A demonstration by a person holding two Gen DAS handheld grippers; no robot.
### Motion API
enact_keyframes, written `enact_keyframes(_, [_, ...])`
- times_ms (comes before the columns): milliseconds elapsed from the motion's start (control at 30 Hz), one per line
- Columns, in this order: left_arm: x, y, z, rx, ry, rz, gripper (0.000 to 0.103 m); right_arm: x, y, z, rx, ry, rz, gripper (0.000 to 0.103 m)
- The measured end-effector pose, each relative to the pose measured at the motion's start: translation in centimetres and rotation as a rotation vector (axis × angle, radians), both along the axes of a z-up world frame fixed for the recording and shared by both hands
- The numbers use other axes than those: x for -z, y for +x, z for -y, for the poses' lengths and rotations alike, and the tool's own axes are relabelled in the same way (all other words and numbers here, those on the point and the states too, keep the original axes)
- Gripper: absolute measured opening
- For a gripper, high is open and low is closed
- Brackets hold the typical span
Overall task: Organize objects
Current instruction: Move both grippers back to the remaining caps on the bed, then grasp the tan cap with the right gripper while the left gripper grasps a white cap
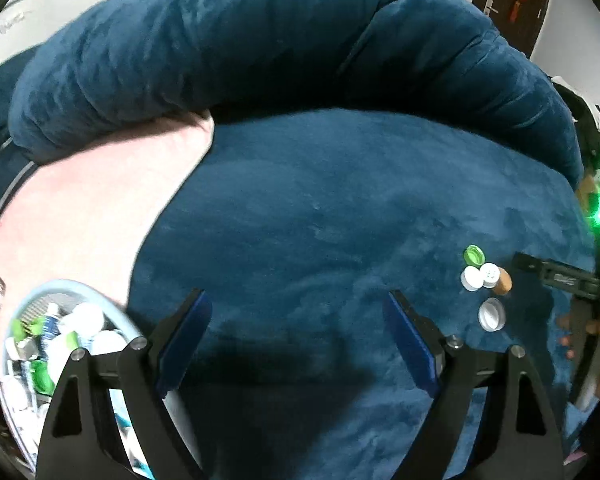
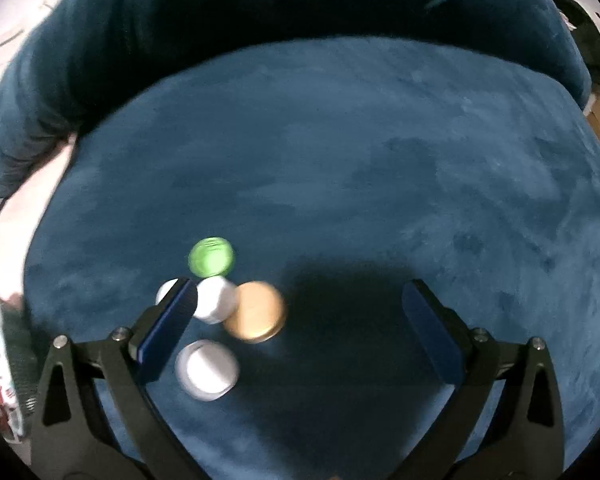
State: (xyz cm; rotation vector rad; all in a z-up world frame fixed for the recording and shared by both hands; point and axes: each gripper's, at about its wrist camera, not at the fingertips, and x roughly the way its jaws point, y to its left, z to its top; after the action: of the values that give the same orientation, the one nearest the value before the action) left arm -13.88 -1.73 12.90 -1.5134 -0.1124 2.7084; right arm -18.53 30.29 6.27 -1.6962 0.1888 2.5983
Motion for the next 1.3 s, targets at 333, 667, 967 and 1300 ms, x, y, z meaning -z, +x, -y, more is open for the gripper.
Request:
enact_keyframes(333, [1.3, -0.5, -0.5, 0.014, -0.004, 0.037, 0.089, 2.4, 1.0, 4.7, -0.237, 0.073, -0.001, 0.103])
enact_keyframes(667, [1.3, 0.0, -0.8, 0.025, 0.004, 0.043, 0.089, 1.0, 1.9, 2.4, -0.158, 0.038, -0.052, 0.103])
enact_keyframes(967, [1.8, 0.0, -1.8, 0.054, -0.014, 0.061, 0.089, 2.1, 1.0, 3.7, -0.183, 0.010, -0.005, 0.041])
enact_keyframes(1300, [3.2, 0.3, -3.8, 0.111, -0.013, 0.083, 0.089, 0.8, 3.2, 1.2, -0.147, -0.061, 0.031, 0.041])
